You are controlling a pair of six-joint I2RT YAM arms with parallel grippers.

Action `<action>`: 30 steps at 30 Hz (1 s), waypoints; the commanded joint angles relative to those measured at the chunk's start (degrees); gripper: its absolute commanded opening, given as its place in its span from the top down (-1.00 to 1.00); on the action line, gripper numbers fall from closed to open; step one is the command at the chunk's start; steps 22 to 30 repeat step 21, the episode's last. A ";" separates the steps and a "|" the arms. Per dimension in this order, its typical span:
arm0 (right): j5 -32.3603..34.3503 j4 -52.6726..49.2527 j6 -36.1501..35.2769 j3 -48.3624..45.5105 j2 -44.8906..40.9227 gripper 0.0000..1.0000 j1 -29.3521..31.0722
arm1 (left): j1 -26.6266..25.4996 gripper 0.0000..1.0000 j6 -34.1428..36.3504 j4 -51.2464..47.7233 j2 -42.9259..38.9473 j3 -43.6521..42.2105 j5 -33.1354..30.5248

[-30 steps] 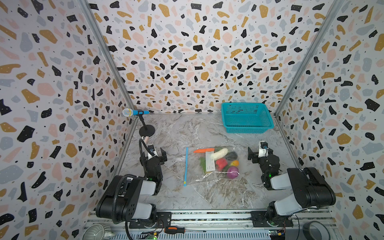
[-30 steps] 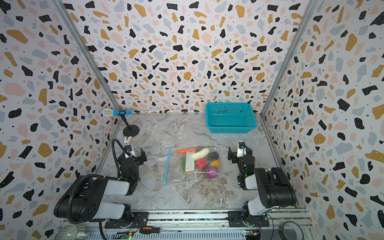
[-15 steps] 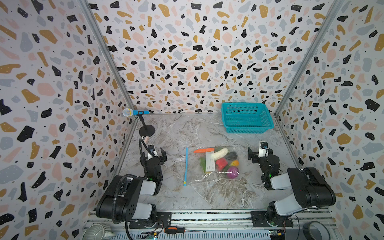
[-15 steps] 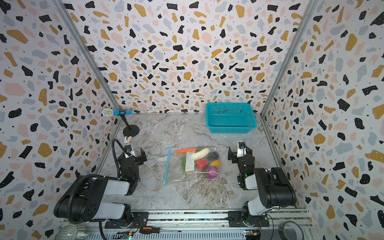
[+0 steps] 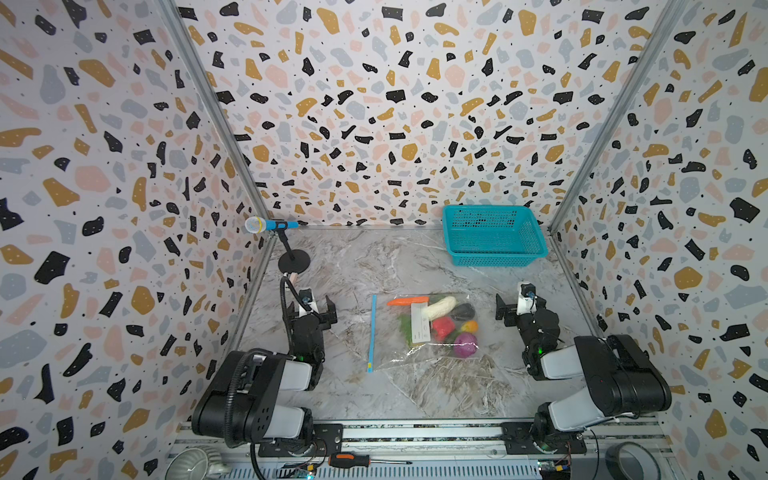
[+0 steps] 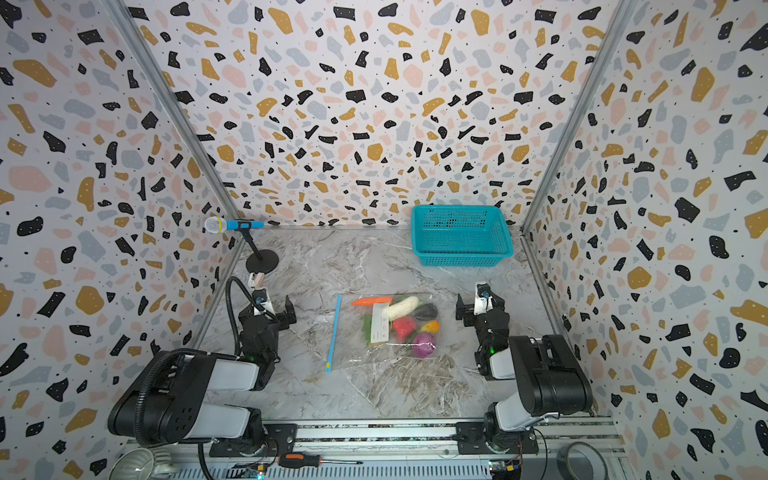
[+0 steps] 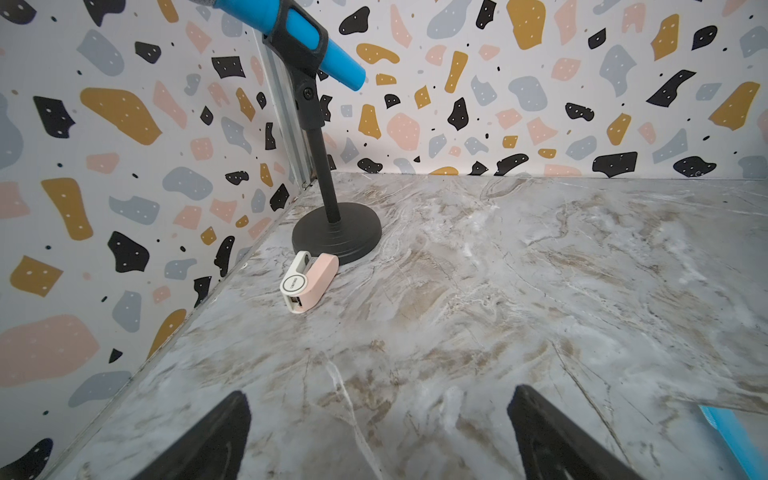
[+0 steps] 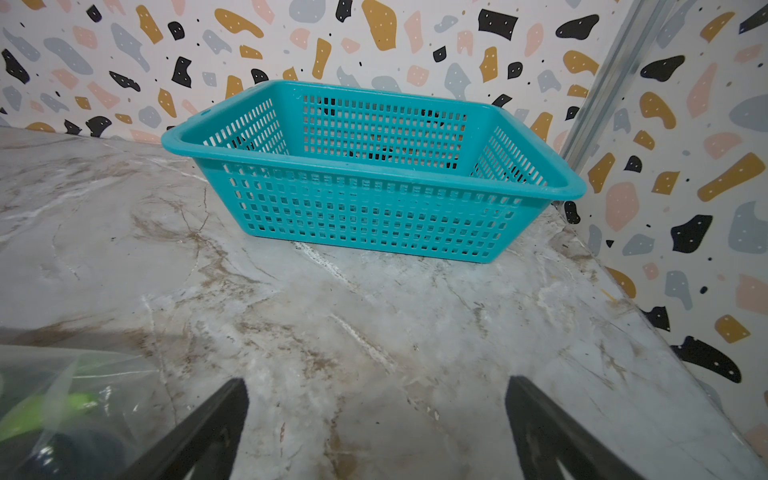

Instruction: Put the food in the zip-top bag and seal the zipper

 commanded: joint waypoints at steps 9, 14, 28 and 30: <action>-0.47 -0.69 0.57 1.83 0.34 -0.98 -0.18 | 0.38 -0.99 0.42 3.39 -0.47 0.72 0.19; -0.56 -0.96 0.56 2.03 0.38 -0.98 -0.25 | 0.42 -0.99 0.40 3.39 -0.55 0.72 0.29; -0.62 -0.38 0.54 1.55 -0.01 -0.98 -0.28 | 0.44 -0.99 0.43 3.39 -0.59 0.72 0.28; -0.62 -0.38 0.54 1.55 -0.01 -0.98 -0.28 | 0.44 -0.99 0.43 3.39 -0.59 0.72 0.28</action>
